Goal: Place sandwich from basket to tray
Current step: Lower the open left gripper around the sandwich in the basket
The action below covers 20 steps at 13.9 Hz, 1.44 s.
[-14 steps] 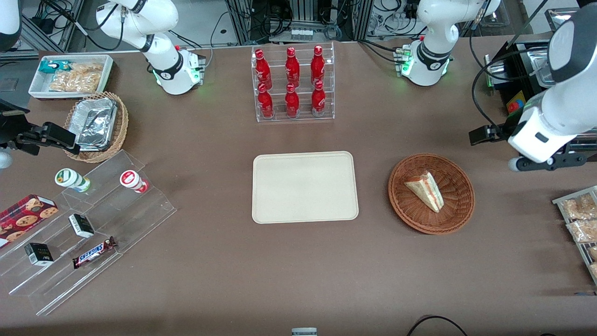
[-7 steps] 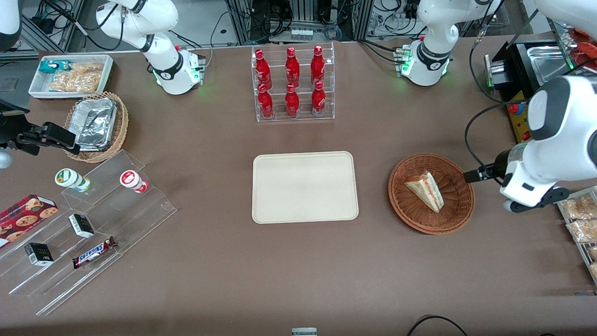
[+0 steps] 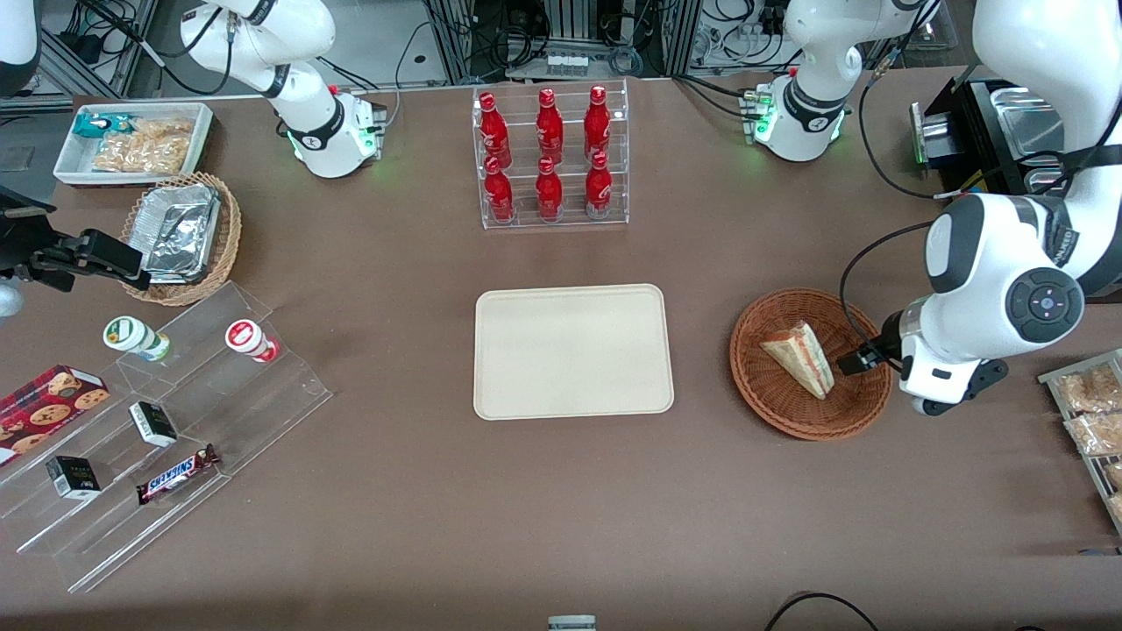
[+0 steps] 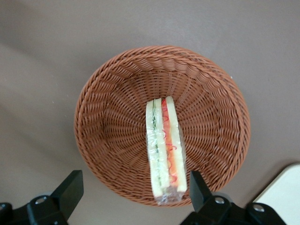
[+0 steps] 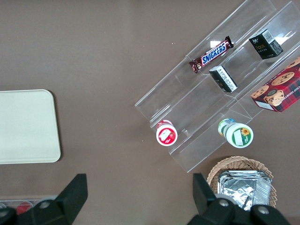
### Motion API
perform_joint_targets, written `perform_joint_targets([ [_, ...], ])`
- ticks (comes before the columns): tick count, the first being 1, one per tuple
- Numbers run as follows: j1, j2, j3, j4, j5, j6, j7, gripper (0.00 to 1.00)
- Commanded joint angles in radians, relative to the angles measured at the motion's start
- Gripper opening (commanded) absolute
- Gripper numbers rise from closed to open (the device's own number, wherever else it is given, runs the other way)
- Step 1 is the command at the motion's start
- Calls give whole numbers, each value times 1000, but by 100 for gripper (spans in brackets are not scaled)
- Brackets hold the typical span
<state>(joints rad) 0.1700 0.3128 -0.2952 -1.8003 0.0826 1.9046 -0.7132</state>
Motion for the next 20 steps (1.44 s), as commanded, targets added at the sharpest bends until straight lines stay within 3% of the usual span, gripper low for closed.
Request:
perform_joint_targets([
  [1,-30,26,-7,-5,-4,62,-116,100],
  [7,-98,107,-5,-10,11,162,-275,100],
  [20,-93,104,-1,-129,35,162,-275,100],
])
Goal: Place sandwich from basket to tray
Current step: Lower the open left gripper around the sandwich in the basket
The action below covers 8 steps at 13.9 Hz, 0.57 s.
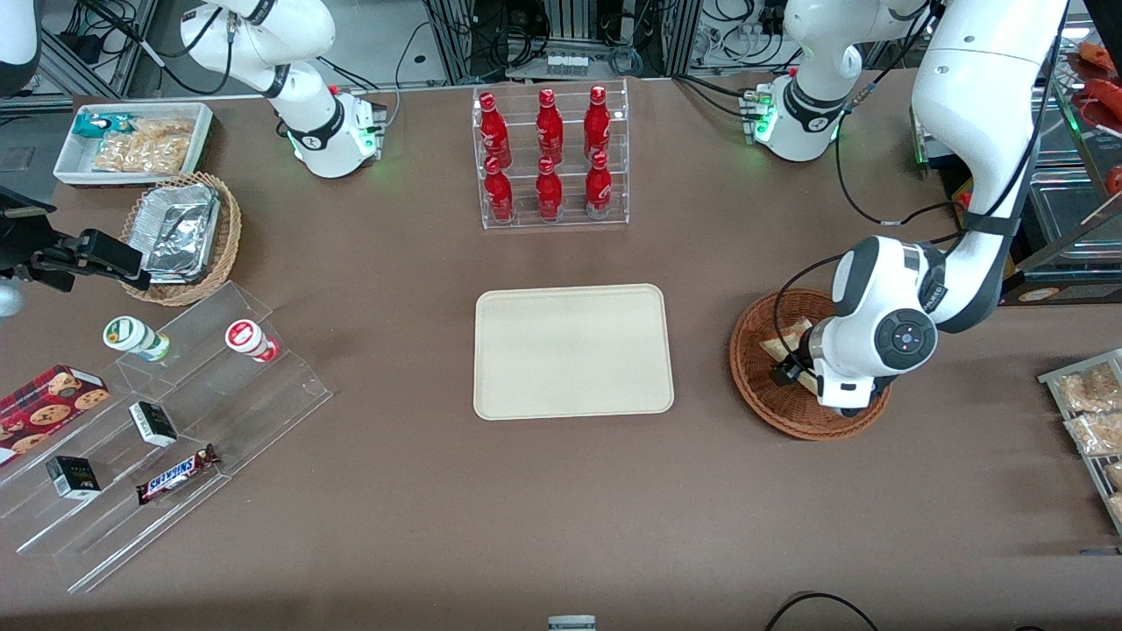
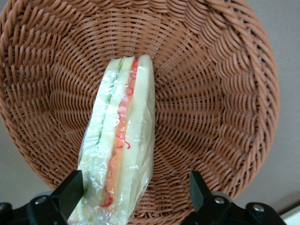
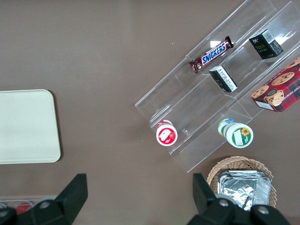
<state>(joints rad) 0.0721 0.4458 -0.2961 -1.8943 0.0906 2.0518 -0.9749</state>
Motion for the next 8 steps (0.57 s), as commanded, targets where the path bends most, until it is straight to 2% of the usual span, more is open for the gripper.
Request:
perform_joint_targets([
  [1,6,-29,0,-35,49,11,-13,100],
  [8,9,-19,2,-13,63,5,-4,100],
])
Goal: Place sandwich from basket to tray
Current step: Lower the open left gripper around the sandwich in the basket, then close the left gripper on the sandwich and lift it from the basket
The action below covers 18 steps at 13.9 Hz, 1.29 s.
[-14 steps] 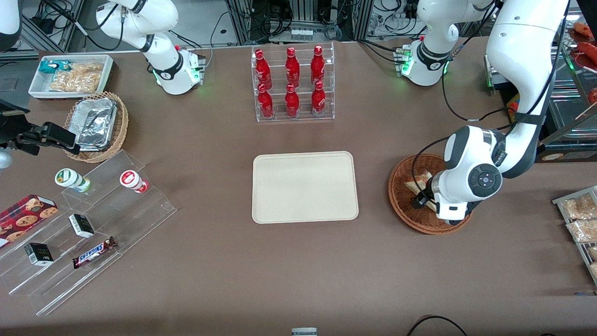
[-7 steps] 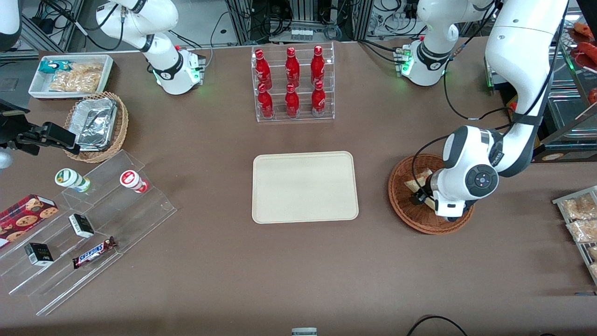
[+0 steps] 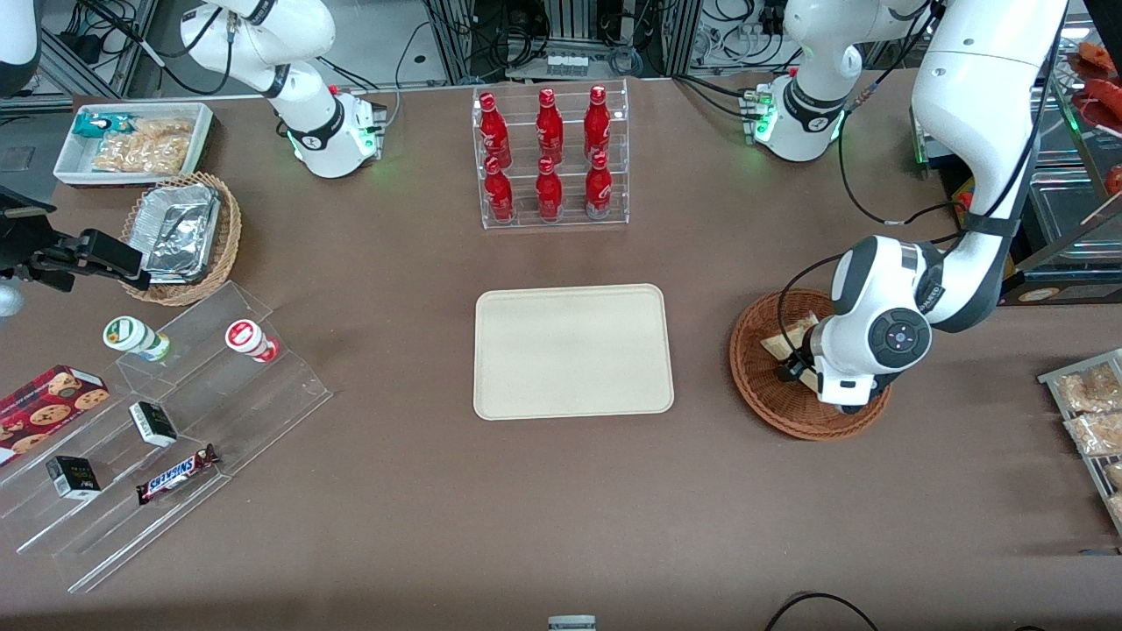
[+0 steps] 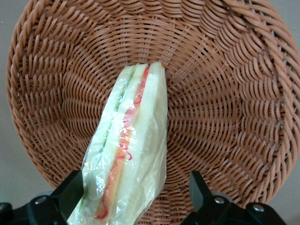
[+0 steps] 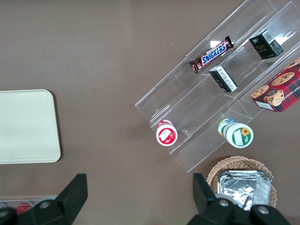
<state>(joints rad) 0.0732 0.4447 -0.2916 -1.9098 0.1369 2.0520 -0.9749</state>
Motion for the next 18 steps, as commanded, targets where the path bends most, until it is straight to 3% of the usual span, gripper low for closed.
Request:
perform_joint_targets([
  [1,8,-17,-3,15,17,-1,-1,100],
  [16,-6,-3,14,-21,6,-6,-11,100],
  [18,-6,0,14,-49,4,46,-18,95],
])
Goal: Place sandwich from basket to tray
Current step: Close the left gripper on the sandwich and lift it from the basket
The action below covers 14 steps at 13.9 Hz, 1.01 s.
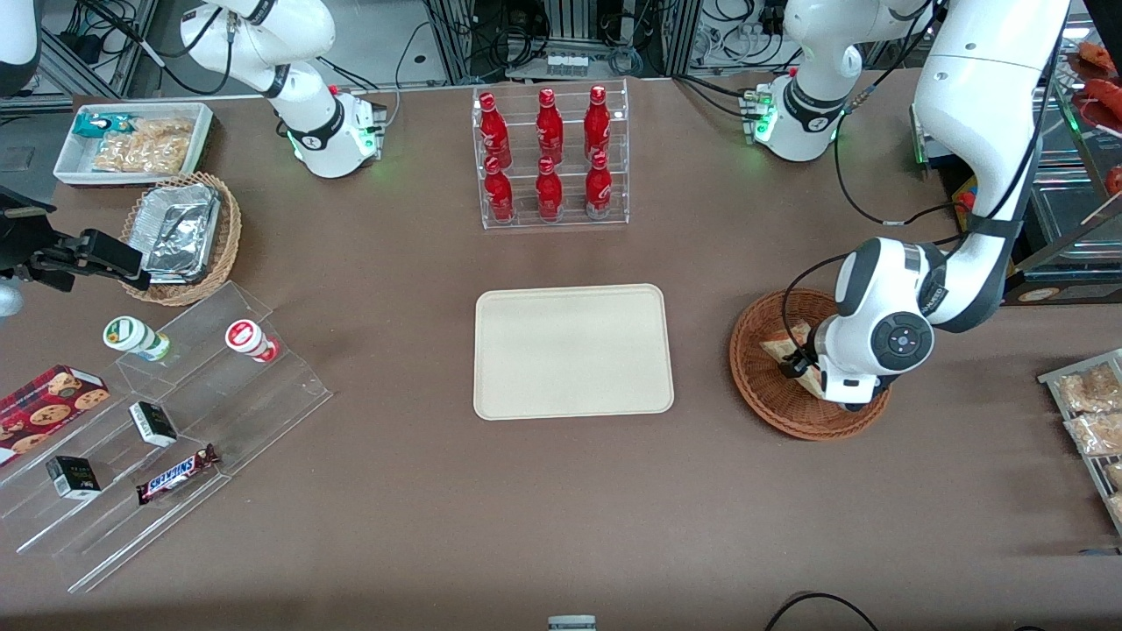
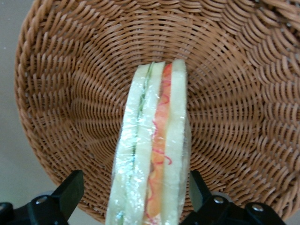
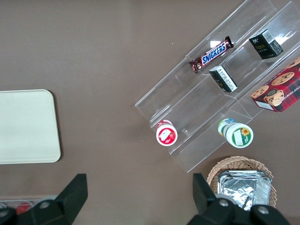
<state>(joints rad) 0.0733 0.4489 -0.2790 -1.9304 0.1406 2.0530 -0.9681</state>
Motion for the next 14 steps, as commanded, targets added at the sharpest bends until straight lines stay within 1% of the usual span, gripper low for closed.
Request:
perform_joint_targets([
  [1,-6,-4,0,-39,1,61,-46,92],
  [2,-9,-3,-2,-39,1,67,-61,89],
  [4,-23,-3,-2,-38,1,70,-75,76],
  [5,-23,-4,-2,-38,1,70,-75,66],
  [6,-24,-6,-3,-36,1,70,-75,54],
  [7,-23,-7,-2,-35,4,69,-72,40],
  [8,-23,-9,-2,-32,4,68,-70,30],
  [9,-23,-10,-3,-30,4,68,-67,23],
  [11,-23,-13,-3,-18,7,62,-55,19],
  [14,-26,-27,-3,5,20,53,-8,17],
])
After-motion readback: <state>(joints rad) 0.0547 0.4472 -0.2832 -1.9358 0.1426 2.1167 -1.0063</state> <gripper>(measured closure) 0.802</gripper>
